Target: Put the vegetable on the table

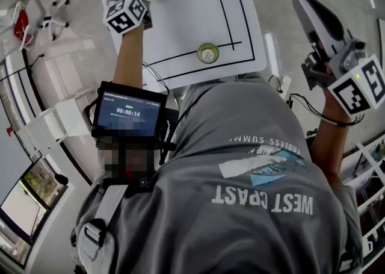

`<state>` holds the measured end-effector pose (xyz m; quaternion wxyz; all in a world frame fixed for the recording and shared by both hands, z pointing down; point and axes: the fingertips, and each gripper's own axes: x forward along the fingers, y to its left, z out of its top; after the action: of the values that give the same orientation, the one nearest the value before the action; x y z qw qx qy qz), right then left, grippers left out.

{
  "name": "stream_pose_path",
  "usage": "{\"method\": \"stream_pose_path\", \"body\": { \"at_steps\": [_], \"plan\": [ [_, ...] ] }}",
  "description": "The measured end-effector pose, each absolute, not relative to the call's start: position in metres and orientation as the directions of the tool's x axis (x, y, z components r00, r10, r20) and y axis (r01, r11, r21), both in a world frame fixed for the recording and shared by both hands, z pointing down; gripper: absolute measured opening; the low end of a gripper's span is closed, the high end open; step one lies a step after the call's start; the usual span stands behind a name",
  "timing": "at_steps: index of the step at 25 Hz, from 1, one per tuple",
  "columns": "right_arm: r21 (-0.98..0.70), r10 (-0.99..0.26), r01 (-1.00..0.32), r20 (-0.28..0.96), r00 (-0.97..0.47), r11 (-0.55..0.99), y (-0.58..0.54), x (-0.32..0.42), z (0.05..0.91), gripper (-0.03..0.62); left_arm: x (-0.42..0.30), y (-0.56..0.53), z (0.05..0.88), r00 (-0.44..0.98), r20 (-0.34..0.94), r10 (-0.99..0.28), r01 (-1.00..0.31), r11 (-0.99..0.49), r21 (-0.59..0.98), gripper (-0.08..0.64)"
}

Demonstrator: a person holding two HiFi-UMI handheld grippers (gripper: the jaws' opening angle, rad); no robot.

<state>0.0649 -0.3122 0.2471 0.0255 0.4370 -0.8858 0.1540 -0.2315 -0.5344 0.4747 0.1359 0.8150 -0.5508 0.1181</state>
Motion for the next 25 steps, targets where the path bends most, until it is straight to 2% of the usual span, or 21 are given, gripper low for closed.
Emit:
{"method": "stream_pose_path", "body": {
  "at_steps": [3, 5, 7, 9, 11, 12, 16, 25],
  "plan": [
    [-0.246, -0.733, -0.747, 0.165, -0.660, 0.618, -0.323, 0.056, 0.250, 0.008, -0.239, -0.528, 0.441, 0.377, 0.276, -0.884, -0.926, -0.365, 0.096, 0.443],
    [-0.245, -0.695, -0.708, 0.152, -0.702, 0.662, -0.332, 0.045, 0.255, 0.008, -0.251, -0.519, 0.414, 0.374, 0.219, -0.901, -0.928, -0.363, 0.090, 0.359],
    [-0.233, -0.676, -0.687, 0.139, -0.724, 0.688, -0.333, 0.040, 0.252, 0.008, -0.249, -0.509, 0.381, 0.399, 0.147, -0.905, -0.916, -0.389, 0.092, 0.239],
    [-0.201, -0.759, -0.776, 0.170, -0.629, 0.598, -0.303, 0.062, 0.237, 0.008, -0.183, -0.506, 0.351, 0.562, 0.070, -0.824, -0.823, -0.549, 0.142, 0.125],
    [-0.164, -0.849, -0.877, 0.223, -0.479, 0.452, -0.263, 0.091, 0.222, 0.008, -0.095, -0.497, 0.326, 0.740, -0.003, -0.672, -0.659, -0.726, 0.199, 0.043],
    [-0.153, -0.862, -0.893, 0.237, -0.448, 0.423, -0.253, 0.099, 0.218, 0.008, -0.072, -0.489, 0.314, 0.781, -0.033, -0.623, -0.604, -0.768, 0.214, 0.013],
    [-0.138, -0.825, -0.857, 0.232, -0.516, 0.497, -0.268, 0.092, 0.219, 0.008, -0.079, -0.471, 0.275, 0.790, -0.090, -0.606, -0.579, -0.786, 0.215, 0.008],
    [-0.143, -0.721, -0.744, 0.183, -0.668, 0.653, -0.312, 0.052, 0.248, 0.006, -0.155, -0.450, 0.247, 0.691, -0.134, -0.710, -0.695, -0.704, 0.146, 0.008]
  ]
}}
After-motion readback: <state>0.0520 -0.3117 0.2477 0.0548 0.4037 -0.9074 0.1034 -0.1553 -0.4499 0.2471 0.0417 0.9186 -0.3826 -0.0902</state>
